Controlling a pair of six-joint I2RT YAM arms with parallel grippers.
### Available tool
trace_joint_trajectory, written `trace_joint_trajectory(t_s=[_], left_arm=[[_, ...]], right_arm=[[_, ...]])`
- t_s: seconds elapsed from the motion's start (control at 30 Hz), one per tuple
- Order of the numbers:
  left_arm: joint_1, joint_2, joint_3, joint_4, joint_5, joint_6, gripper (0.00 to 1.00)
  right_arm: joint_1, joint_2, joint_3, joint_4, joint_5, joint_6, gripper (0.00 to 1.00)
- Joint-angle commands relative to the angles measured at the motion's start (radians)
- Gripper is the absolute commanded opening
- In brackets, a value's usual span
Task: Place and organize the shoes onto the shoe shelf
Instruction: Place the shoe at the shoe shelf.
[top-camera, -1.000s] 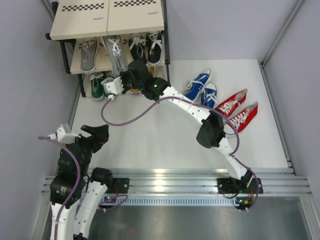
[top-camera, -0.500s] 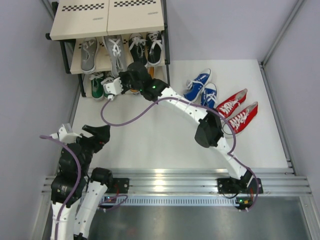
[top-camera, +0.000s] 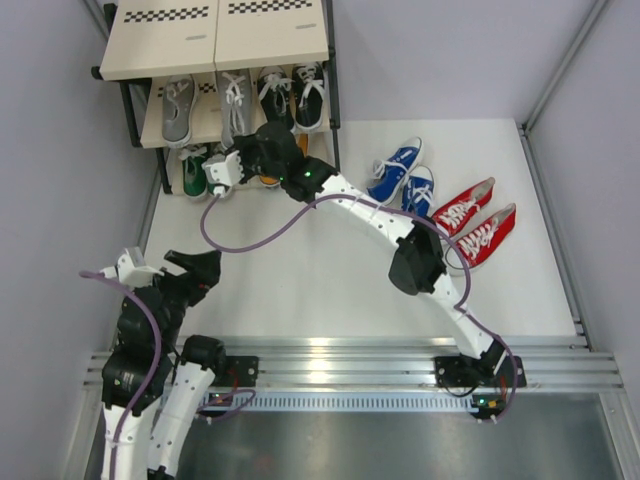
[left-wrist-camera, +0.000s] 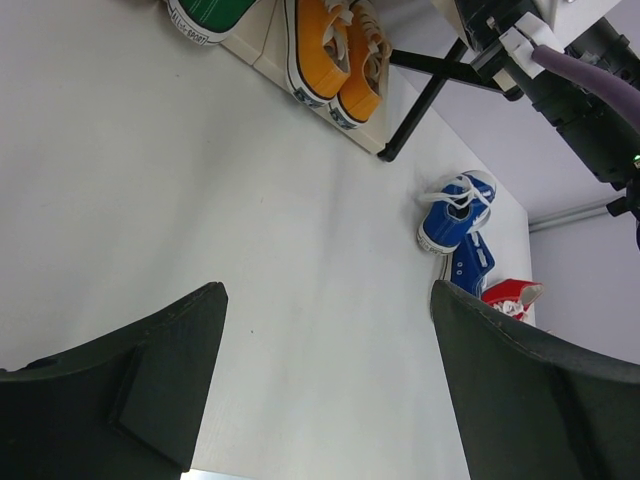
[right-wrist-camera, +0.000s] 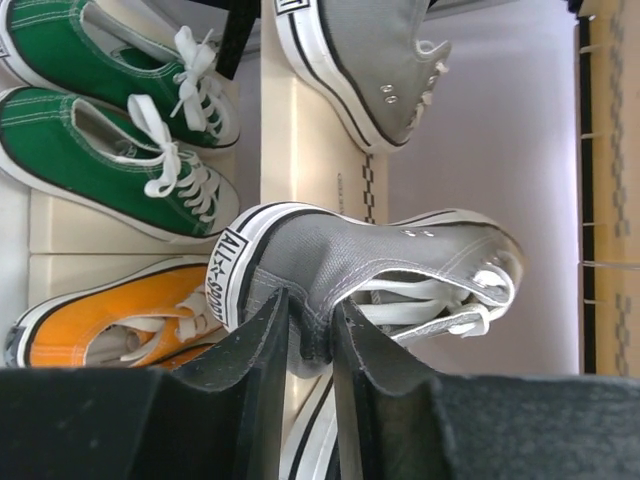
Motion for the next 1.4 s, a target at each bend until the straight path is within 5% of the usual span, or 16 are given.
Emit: trace_joint_trajectory(t_s=[0.0, 0.47, 0.7, 0.8, 1.2, 1.37], left_arm=[[0.002, -0.02, 0.005, 0.029, 0.017, -0.009, 0.88], [0.002, -0.02, 0.018, 0.031, 0.028, -0.025, 0.88], [0.002, 0.006, 0.052, 0.032, 0.026, 0.011, 0.88], [0.002, 0.048, 0.071, 0.037, 0.034, 0.043, 0.88], [0.002, 0.357, 0.164, 0.198, 0.12, 0.208, 0.85], [0.002, 0.503, 0.235, 0.268, 0.14, 0.316, 0.77]], right_arm=[[-0.029, -0.013, 0.056, 0.109, 0.022, -0.024, 0.22], [-0.033, -0.09, 0.009, 0.129, 0.016, -0.024, 0.6], [-0.033, -0.188, -0.066, 0.138, -0.016, 0.004, 0.93], [-0.029, -0.243, -0.111, 0.115, -0.042, 0.005, 0.99], [-0.032, -0.576, -0.398, -0.05, -0.159, 0.042, 0.99], [-0.065, -0.757, -0.511, -0.322, -0.257, 0.138, 0.99]])
